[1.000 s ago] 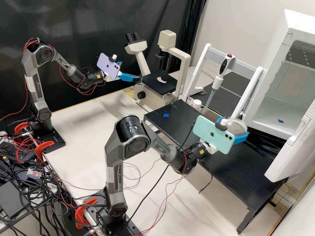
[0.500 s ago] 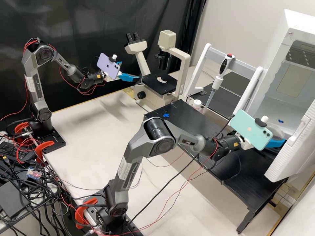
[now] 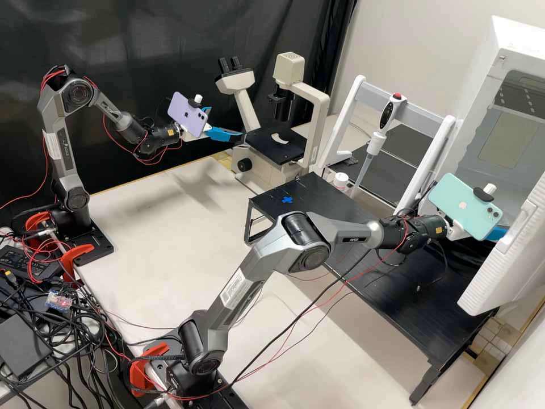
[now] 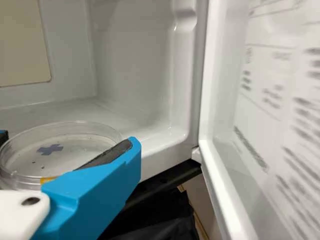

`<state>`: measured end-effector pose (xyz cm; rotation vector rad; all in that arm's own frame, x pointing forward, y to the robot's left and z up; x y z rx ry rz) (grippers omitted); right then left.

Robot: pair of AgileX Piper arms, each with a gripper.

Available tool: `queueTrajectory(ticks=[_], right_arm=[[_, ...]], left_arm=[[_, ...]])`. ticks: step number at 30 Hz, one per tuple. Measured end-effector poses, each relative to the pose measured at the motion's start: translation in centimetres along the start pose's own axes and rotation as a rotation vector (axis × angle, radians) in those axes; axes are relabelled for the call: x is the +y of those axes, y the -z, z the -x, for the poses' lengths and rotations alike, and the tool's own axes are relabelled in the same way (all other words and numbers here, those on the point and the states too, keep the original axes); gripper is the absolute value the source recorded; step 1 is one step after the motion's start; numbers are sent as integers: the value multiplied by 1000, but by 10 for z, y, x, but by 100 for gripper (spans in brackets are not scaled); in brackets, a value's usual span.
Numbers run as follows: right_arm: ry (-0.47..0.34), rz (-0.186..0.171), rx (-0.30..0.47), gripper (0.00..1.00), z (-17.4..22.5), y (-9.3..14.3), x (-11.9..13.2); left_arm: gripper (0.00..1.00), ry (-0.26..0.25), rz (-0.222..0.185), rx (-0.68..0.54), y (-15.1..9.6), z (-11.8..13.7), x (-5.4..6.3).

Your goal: Move the petri dish to the incubator

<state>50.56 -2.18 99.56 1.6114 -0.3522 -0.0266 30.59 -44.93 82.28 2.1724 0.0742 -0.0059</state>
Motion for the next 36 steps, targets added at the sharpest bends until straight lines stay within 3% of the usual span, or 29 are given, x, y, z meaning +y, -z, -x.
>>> queueTrajectory(ticks=[4, 12, 24, 33, 34, 36], right_arm=[[16, -1, -26, 0, -16, -2, -6], [7, 51, -14, 0, -34, -1, -14], [53, 58, 12, 0, -37, 15, -27], [55, 43, 21, 0, -44, 17, -30], [59, 44, 19, 100, -45, 16, -31], [61, 47, 20, 100, -47, 15, -33]], left_arm=[[100, 0, 0, 0, 0, 0, 0], [100, 0, 0, 0, 0, 0, 0], [100, 0, 0, 0, 0, 0, 0], [100, 0, 0, 0, 0, 0, 0], [100, 0, 0, 0, 0, 0, 0], [100, 0, 0, 0, 0, 0, 0]])
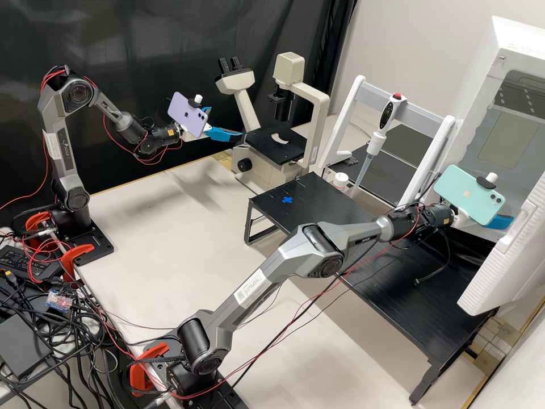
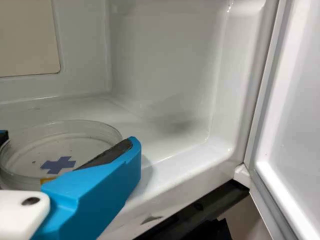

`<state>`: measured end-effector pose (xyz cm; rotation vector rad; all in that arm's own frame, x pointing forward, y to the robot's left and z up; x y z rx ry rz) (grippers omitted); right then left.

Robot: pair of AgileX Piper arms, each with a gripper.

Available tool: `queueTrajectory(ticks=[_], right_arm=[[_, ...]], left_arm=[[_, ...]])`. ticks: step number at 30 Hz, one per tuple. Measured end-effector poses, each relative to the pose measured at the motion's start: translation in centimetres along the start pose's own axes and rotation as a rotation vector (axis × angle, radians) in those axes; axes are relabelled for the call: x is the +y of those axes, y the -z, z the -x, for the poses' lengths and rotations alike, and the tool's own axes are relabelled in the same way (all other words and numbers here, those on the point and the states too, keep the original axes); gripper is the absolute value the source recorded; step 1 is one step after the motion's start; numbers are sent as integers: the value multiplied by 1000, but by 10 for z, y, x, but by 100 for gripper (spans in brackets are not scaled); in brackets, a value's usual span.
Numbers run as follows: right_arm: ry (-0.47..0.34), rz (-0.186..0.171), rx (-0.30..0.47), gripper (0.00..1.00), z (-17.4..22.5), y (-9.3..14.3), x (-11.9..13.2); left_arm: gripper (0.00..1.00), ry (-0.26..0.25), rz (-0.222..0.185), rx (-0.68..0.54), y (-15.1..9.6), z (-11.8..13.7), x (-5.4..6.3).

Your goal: Move the petri dish to the incubator

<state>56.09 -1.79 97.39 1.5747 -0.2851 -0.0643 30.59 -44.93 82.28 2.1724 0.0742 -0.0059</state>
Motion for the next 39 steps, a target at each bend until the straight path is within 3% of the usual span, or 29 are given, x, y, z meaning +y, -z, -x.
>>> queueTrajectory(ticks=[9, 20, 25, 27, 34, 39], right_arm=[[15, 7, -8, 100, -5, -5, -6], [15, -18, 0, 100, 7, -14, -11], [3, -3, 29, 100, 32, -18, 3], [-12, -33, 30, 100, 48, -21, 12], [-44, -62, 48, 100, 94, -34, 20], [-82, -59, 121, 100, 135, -30, 20]], left_arm=[[100, 0, 0, 0, 0, 0, 0], [100, 0, 0, 0, 0, 0, 0], [100, 0, 0, 0, 0, 0, 0], [100, 0, 0, 0, 0, 0, 0], [100, 0, 0, 0, 0, 0, 0], [100, 0, 0, 0, 0, 0, 0]])
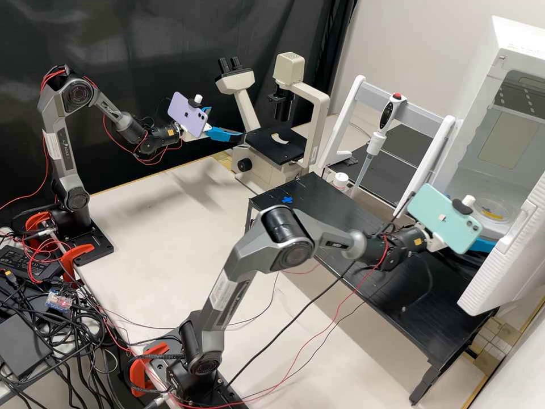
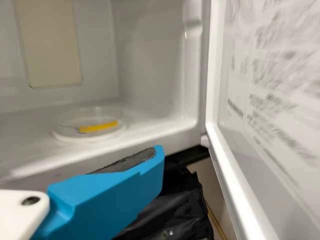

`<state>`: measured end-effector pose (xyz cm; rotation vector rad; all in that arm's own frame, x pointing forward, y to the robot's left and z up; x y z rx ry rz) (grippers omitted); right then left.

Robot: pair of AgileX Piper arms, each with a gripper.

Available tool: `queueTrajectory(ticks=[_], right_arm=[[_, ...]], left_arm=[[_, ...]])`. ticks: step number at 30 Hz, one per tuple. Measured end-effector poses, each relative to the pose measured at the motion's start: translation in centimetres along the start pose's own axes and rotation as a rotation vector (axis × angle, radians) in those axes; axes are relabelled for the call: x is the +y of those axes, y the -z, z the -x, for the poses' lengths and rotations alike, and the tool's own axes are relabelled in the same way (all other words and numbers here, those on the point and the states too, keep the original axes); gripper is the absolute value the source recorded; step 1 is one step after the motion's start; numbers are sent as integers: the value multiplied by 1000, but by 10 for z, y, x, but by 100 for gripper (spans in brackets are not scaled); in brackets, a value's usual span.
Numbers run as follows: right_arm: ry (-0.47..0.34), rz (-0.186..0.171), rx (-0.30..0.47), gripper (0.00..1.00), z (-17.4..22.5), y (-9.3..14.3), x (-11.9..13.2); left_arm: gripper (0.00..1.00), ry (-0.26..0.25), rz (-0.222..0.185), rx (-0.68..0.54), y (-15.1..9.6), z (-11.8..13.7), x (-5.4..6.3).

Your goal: Move the petri dish to the incubator

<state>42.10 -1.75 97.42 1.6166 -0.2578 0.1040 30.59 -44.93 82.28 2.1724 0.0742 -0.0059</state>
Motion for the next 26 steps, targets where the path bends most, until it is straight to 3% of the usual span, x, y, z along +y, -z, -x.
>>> queueTrajectory(ticks=[10, 15, 18, 22, 26], right_arm=[[-71, -13, 195, 100, 101, 20, -13], [-34, 29, 295, 100, 153, 37, -39], [-47, 2, 296, 100, 179, 46, -56], [-4, 11, 325, 100, 214, 56, -76], [51, -20, 326, 100, 235, 57, -90]], left_arm=[[100, 0, 0, 0, 0, 0, 0], [100, 0, 0, 0, 0, 0, 0], [100, 0, 0, 0, 0, 0, 0], [100, 0, 0, 0, 0, 0, 0], [100, 0, 0, 0, 0, 0, 0]])
